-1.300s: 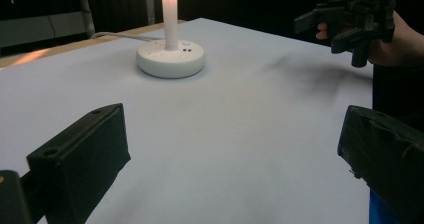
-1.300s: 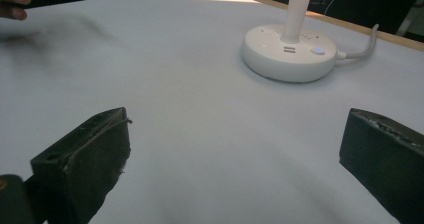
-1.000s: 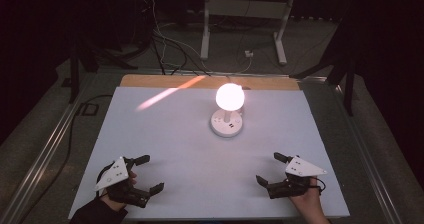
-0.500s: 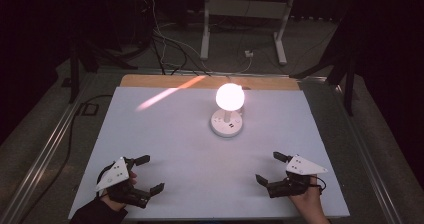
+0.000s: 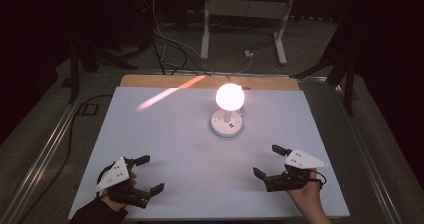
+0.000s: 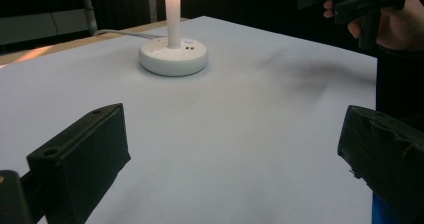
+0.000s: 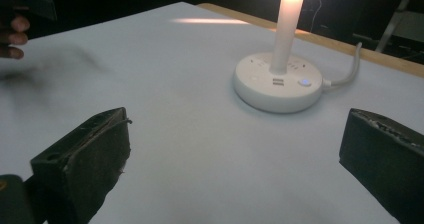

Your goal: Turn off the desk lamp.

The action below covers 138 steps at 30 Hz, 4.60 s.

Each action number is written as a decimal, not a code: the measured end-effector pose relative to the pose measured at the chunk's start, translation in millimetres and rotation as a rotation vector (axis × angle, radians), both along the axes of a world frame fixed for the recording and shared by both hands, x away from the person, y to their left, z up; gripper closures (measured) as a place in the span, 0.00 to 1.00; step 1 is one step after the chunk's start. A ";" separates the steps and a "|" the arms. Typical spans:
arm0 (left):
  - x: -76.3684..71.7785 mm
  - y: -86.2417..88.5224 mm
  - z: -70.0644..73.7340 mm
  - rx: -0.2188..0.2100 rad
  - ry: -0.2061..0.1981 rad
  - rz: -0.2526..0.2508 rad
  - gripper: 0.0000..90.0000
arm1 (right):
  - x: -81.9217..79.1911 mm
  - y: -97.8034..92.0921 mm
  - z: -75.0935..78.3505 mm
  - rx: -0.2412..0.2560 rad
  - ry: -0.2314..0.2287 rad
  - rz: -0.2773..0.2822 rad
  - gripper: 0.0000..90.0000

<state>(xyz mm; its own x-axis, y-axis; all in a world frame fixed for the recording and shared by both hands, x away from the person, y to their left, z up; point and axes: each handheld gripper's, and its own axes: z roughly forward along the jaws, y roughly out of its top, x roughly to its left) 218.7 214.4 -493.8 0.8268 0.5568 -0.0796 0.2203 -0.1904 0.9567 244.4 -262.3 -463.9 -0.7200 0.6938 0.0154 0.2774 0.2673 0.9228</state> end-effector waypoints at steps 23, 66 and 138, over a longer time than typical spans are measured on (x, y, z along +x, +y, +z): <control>-0.6 0.3 1.0 -0.007 -0.001 -0.003 0.01 | 29.3 21.1 22.8 -0.005 -0.012 0.003 0.00; -1.0 0.9 1.7 -0.013 -0.001 -0.001 0.01 | 85.3 75.5 21.4 -0.066 0.068 -0.032 0.00; -0.9 1.5 1.7 -0.022 0.008 0.000 0.01 | 138.7 124.4 -36.9 -0.246 0.170 -0.250 1.00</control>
<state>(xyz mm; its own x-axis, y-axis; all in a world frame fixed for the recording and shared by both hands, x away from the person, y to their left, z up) 217.8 215.9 -492.2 0.8260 0.5551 -0.0982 0.2277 -0.1691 0.9589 383.1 -137.9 -500.8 -0.5296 0.8455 -0.0683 0.5057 0.3793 0.7749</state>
